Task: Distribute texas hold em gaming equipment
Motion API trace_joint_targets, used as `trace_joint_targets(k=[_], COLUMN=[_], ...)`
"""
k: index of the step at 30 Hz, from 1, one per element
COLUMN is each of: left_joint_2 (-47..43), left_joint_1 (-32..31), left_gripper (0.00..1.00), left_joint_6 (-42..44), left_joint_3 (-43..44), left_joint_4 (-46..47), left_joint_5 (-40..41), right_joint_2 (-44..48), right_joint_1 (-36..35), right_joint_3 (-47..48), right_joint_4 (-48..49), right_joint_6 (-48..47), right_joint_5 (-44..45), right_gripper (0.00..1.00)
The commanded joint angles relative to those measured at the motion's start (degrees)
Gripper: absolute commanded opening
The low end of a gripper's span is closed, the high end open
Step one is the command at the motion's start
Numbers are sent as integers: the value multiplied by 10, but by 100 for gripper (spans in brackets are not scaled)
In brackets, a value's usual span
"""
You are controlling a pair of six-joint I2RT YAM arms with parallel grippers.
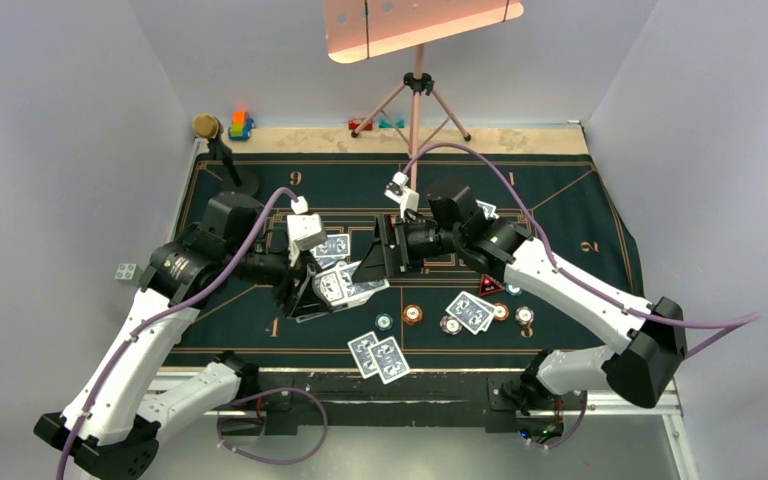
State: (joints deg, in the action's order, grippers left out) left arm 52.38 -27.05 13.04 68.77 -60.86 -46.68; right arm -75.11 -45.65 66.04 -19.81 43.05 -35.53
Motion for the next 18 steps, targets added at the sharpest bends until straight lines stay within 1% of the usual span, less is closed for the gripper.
trace_joint_targets(k=[1,4,11,15,18], left_joint_2=[-2,-3,-7,-7,-9], left_joint_1=[2,3,2,2,2], left_gripper=[0,0,0,0,0], left_joint_6=[5,5,5,3,2], left_joint_3=[22,22,21,22,21], left_joint_4=[21,21,19,20,18], left_joint_5=[-12,-12,-14,-16,-16], right_joint_2=[16,18,42,51,55], right_joint_1=[-2,-1,-1,-1,-1], right_joint_3=[-12,-14,-4,4,14], right_joint_4=[23,8,-35,-53,-69], right_joint_6=[13,10,-3,-7,-10], right_joint_5=[-4,0,28,44,57], right_gripper=[88,79,62,59,54])
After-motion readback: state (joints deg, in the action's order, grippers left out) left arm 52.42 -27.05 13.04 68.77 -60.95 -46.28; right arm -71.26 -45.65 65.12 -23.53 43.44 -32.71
